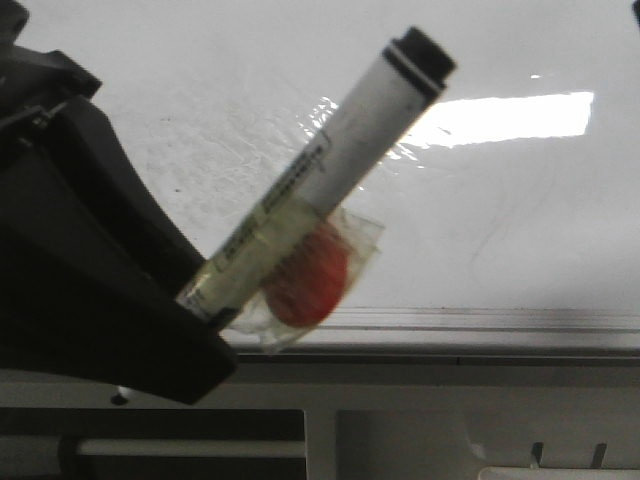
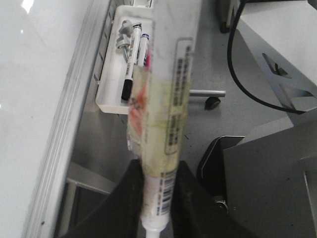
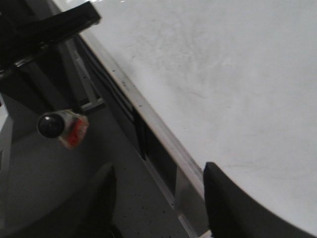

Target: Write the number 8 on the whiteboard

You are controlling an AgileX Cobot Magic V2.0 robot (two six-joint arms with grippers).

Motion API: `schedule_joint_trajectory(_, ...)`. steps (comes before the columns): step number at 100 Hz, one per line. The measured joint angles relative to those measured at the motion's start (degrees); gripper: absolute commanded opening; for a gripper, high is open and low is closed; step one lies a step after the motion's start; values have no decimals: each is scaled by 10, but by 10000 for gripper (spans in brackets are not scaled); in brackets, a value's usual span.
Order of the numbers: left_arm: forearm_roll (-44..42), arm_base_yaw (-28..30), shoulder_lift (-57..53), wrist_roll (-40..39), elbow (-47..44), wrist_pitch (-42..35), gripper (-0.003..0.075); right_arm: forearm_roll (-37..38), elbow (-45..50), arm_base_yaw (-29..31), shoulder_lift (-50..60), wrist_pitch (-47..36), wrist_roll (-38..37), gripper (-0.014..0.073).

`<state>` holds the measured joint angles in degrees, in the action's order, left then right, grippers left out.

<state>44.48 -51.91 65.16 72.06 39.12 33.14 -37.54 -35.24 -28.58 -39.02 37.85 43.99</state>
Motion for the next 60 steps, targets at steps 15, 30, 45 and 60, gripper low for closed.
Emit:
schedule_joint_trajectory(15,-11,-36,0,10,0,-48,-20,-4,0,-75,-41,-37,38,346)
schedule_joint_trajectory(30,-12,-43,0,10,1,-61,-20,-5,0,-144,-79,-76,56,346)
schedule_joint_trajectory(45,-13,-44,0,10,1,-61,-20,-11,0,-182,-120,-117,59,346)
schedule_joint_trajectory(60,-13,-44,0,10,1,-69,-20,-26,-14,-189,-154,-138,60,346)
